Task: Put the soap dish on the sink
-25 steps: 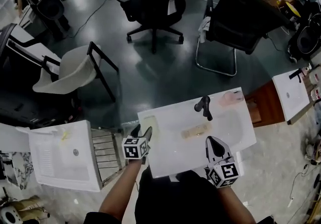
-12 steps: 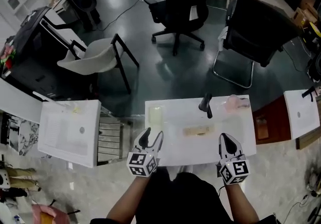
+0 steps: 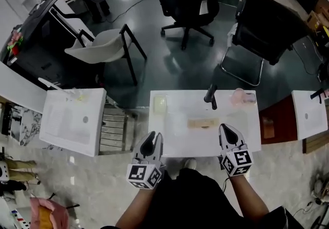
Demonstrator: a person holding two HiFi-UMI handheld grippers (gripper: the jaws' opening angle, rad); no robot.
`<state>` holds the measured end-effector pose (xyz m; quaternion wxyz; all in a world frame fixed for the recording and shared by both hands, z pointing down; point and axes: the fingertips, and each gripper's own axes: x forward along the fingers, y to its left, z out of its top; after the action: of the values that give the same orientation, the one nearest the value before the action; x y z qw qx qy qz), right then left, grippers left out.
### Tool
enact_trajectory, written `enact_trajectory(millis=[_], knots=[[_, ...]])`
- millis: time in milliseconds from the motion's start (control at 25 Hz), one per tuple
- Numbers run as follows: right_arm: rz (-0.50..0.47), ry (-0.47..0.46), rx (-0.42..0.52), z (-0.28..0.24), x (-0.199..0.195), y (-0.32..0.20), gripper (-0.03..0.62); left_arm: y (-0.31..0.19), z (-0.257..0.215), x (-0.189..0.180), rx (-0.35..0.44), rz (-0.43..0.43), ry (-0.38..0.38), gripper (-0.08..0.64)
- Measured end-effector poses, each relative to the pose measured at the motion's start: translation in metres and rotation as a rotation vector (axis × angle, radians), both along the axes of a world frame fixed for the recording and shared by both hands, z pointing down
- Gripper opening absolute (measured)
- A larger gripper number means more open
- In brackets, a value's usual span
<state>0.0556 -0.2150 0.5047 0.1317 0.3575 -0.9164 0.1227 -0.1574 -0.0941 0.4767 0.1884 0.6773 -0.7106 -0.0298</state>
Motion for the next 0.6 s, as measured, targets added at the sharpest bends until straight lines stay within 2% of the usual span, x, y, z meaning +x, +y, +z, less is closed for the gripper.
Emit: enact_trajectory(millis=[160,600], knots=[[-0.005,-0.01,0.035,-0.018,-0.004,0.012,-0.003,0.012,-0.013,-0.001,0.017,0.001,-0.065,0.038],[0.078,0.003,0.062,-0.046,-0.01,0.07,-0.003,0.063,-0.049,-0.032,0.044,0.029,-0.115,0.035]])
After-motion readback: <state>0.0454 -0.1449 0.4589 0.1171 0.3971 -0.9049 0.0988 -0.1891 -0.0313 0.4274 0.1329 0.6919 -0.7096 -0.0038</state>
